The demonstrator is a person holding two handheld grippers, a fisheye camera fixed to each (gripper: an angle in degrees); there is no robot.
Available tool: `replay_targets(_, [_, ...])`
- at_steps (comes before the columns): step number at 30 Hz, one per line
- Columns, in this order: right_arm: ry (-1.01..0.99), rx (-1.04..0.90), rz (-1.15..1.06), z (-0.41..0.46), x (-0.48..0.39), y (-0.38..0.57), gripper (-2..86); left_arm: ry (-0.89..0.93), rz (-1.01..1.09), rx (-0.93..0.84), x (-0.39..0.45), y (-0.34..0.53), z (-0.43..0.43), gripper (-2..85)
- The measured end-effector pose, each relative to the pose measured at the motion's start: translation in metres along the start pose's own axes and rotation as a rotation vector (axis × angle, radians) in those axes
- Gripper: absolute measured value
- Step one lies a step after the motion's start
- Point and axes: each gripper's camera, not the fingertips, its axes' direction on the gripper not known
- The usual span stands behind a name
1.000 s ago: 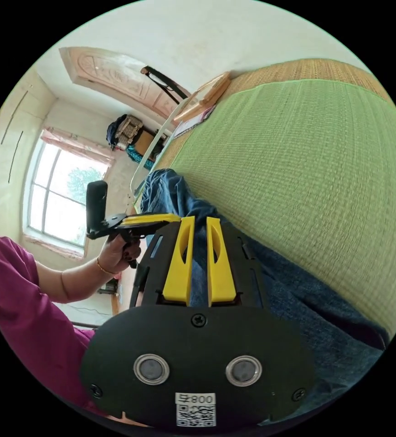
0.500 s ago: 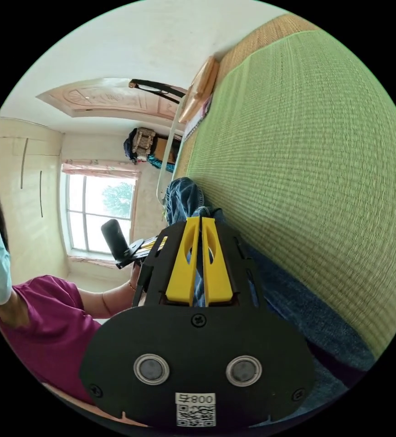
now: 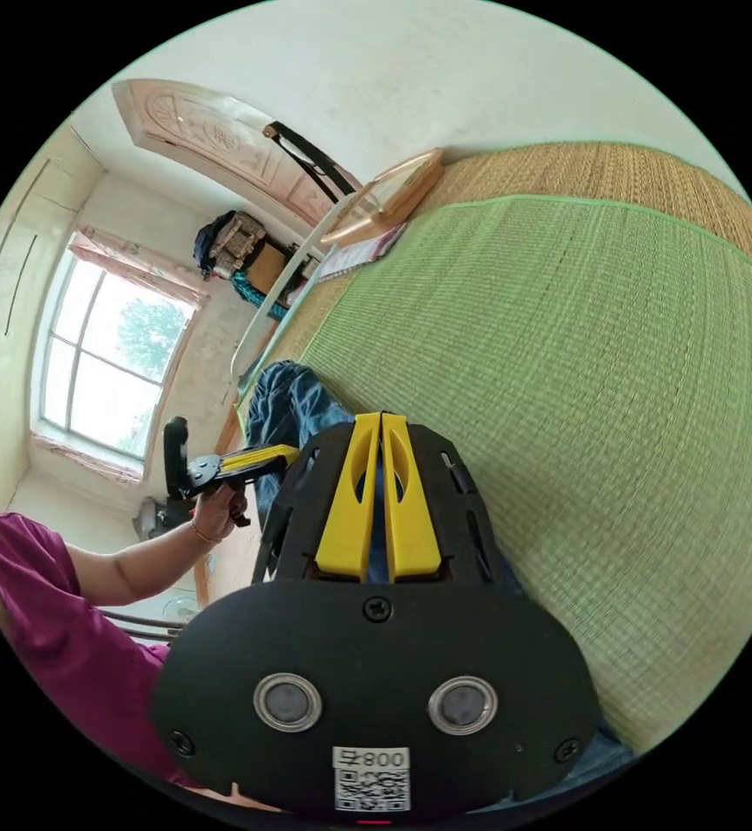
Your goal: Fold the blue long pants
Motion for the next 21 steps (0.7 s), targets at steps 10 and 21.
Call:
replay_targets(10, [-0.02,-0.005,-0.069,-0.026,-0.023,-0.005,0.2,0.255,0.256,0.158,0.079,-0.067,-0.012,8.4])
replay_targets(21, [0.046,0.134,-0.257,-0.07,-0.107,0.057,0.1,0.322,0.572,-0.021,0.112,-0.109,0.016,6.3])
